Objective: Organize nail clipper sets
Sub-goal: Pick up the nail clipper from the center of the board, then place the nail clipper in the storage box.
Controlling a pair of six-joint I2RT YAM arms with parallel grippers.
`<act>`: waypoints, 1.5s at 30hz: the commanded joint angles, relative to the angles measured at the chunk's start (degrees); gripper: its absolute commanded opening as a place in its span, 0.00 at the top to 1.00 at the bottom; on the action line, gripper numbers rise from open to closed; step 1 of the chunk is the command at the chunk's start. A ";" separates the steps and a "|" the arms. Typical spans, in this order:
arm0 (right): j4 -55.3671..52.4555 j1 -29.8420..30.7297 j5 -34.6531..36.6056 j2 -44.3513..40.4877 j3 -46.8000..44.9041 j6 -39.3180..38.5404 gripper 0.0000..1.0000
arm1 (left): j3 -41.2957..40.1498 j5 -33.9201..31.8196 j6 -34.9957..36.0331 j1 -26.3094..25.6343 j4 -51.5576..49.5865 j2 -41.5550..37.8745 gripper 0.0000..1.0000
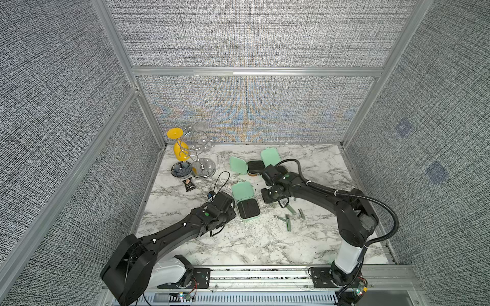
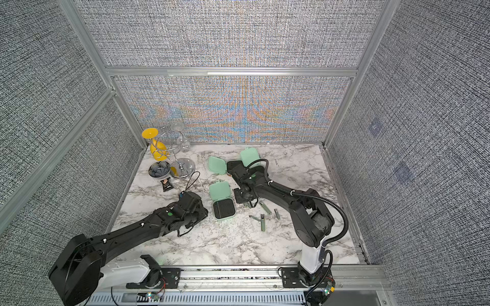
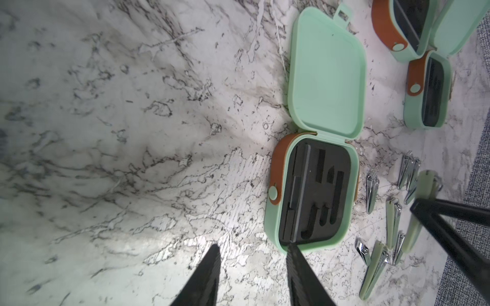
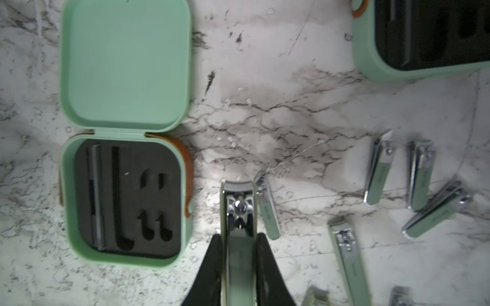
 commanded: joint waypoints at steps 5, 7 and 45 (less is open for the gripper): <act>-0.76 7.09 6.15 2.43 3.51 13.25 0.93 | -2.59 2.19 1.54 2.76 -0.51 -4.30 0.56; -0.79 8.27 6.59 4.18 5.06 14.44 0.93 | -3.20 2.22 1.92 3.47 -1.30 -5.94 0.56; -1.50 11.31 3.45 18.67 14.54 12.26 0.93 | -7.54 1.75 3.09 5.88 -4.24 -15.46 0.56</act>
